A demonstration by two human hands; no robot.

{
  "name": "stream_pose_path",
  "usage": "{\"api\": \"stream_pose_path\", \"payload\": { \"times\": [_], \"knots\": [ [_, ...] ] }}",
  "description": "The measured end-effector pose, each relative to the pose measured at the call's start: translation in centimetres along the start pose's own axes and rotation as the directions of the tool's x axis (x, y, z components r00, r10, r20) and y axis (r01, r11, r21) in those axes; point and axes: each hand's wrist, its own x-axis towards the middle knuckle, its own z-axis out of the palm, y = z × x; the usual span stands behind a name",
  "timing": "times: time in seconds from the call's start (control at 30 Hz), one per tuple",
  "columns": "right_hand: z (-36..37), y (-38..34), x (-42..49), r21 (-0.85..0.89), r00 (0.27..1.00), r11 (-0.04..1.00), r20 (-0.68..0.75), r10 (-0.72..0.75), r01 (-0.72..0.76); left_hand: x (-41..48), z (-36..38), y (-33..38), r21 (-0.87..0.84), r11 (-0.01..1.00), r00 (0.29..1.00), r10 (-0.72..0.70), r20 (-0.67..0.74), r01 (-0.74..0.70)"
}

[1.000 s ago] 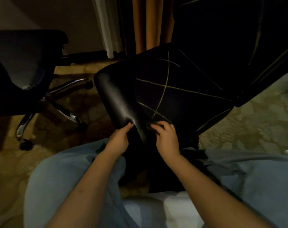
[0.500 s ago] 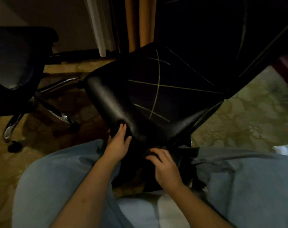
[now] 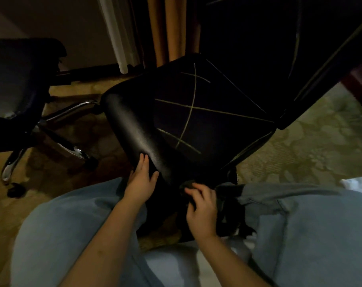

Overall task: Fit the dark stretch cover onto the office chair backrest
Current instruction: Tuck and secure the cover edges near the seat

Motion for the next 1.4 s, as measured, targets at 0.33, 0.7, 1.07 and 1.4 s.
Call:
{"api": "stream_pose_path", "payload": {
  "times": [0.33, 0.7, 1.07, 1.4],
  "knots": [
    [-0.3, 1.7, 3.7, 0.075, 0.984, 0.986, 0.081, -0.157, 0.151, 1.3, -1.4, -1.4, 0.005, 1.000, 1.000, -0.001, -0.025, 0.001],
    [-0.1, 1.1, 4.2, 0.096, 0.966, 0.981, -0.182, 0.184, -0.169, 1.0, -0.8, -1.4, 0.043, 0.999, 0.999, 0.010, -0.036, -0.009],
    [3.7, -1.9, -0.1, -0.018, 0.825, 0.858, 0.287, -0.487, 0.513, 0.0, 0.3, -0.2, 0.095, 0.995, 0.998, 0.019, -0.065, -0.013],
    [-6.6, 9.1, 13.2, 0.059, 0.923, 0.947, -0.210, 0.322, -0.317, -0.3, 3.2, 4.2, 0.312, 0.922, 0.931, 0.300, -0.207, -0.228]
  ]
}}
